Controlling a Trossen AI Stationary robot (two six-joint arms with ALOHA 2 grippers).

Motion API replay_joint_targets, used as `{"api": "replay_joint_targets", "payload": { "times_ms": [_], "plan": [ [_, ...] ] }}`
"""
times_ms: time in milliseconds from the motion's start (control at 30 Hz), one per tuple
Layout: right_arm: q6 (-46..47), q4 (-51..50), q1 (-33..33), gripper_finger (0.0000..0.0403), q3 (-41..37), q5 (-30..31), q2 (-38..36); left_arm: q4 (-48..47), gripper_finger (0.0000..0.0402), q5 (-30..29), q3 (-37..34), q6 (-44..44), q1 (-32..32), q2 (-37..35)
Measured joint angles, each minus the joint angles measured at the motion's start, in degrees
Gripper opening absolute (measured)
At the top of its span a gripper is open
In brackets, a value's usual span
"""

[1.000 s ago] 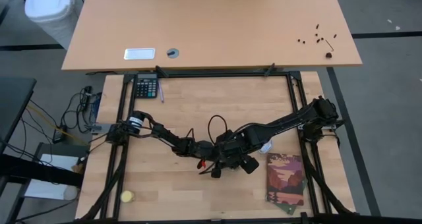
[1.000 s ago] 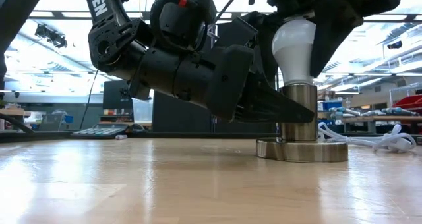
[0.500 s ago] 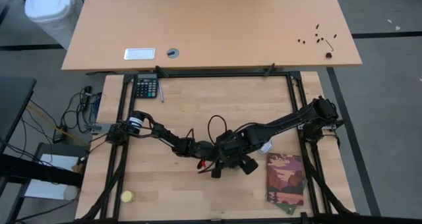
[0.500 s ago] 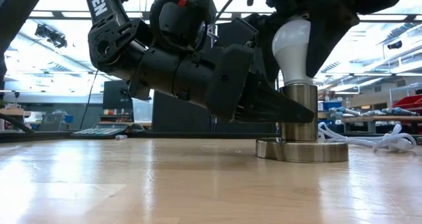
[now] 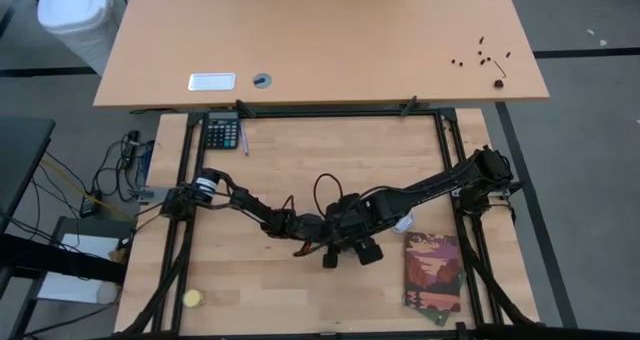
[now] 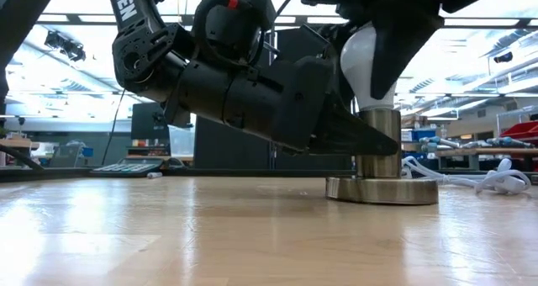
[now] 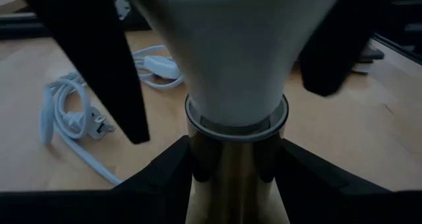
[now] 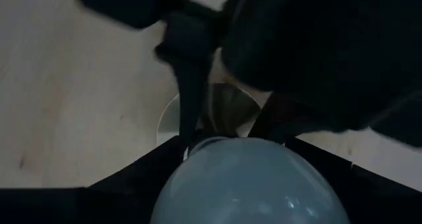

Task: Screw lightbulb
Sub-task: Insert the lightbulb into the lamp socket

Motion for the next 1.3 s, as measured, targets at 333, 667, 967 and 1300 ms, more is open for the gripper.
{"api": "replay_joint_targets", "payload": {
  "times_ms": [333, 667, 967, 1300],
  "plan": [
    [21.65, -2.82, 0.38, 0.026, 0.07, 4.34, 0.7, 0.09, 0.0188, -1.7, 0.0, -3.56, 0.34, 0.0],
    [38.63, -3.31, 0.15, 0.026, 0.07, 6.05, 0.79, 0.38, 0.0188, -3.54, 0.0, -6.57, 0.25, 0.0],
    [53.77, -3.16, 0.03, 0.027, 0.04, 8.5, 0.85, 0.73, 0.0188, -5.33, 0.0, -9.61, 0.32, 0.0],
    [64.32, -3.16, 0.11, 0.0263, 0.0, 8.79, 0.9, 0.79, 0.0188, -5.37, 0.0, -10.59, 0.36, 0.0]
  ]
}}
